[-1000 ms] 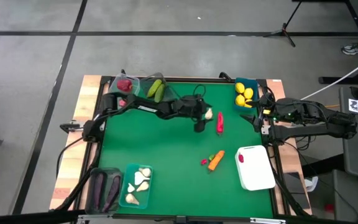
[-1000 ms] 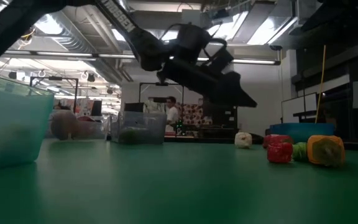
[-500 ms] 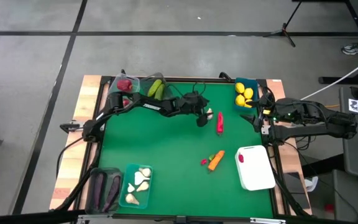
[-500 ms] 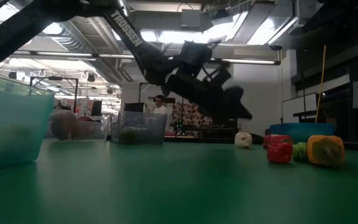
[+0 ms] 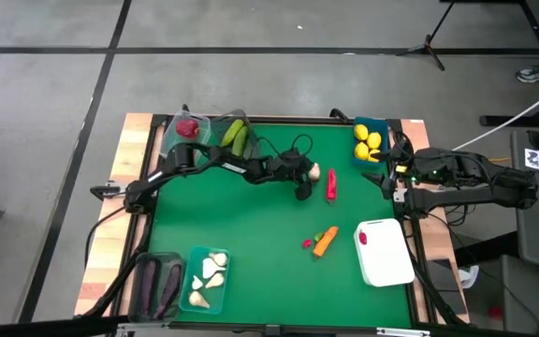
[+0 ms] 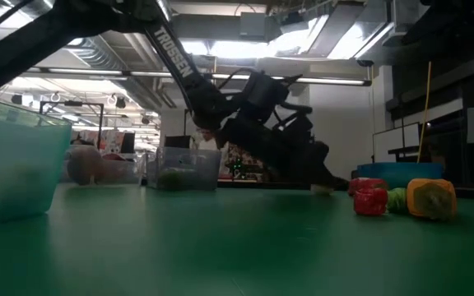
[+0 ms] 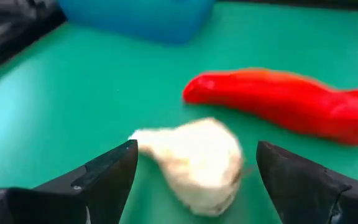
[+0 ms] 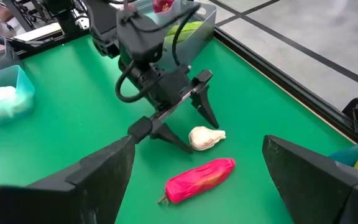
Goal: Sort produce into baskets
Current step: Put the garlic into the green bin
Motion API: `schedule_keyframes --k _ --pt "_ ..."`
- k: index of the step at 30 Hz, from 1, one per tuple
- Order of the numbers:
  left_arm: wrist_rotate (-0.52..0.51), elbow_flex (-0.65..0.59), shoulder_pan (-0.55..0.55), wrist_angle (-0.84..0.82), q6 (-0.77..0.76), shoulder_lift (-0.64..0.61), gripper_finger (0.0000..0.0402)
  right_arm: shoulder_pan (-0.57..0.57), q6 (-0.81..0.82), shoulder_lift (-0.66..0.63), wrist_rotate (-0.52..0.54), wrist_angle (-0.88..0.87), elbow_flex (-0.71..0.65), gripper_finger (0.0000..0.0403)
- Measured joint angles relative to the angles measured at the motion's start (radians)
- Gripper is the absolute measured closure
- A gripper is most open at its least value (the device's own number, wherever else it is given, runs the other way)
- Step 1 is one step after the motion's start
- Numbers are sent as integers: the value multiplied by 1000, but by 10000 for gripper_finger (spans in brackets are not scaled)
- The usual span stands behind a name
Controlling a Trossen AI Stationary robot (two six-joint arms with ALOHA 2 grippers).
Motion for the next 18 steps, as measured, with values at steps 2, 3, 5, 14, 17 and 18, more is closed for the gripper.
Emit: schedule_keyframes --k 2,3,5,14,17,18 --pt "-24 0 1 -1 -25 13 77 0 1 0 0 0 0 52" --pt "-34 0 2 -6 -38 19 77 0 1 0 0 0 0 52" --pt "-35 0 2 -4 -45 24 77 0 2 0 0 0 0 52" --pt "-40 0 -5 -2 -54 24 114 0 4 0 0 0 0 52" --pt "-40 0 -8 -1 -73 24 129 0 4 0 0 0 0 52" --pt "-40 0 -10 -1 -78 24 135 0 4 0 0 -1 0 52"
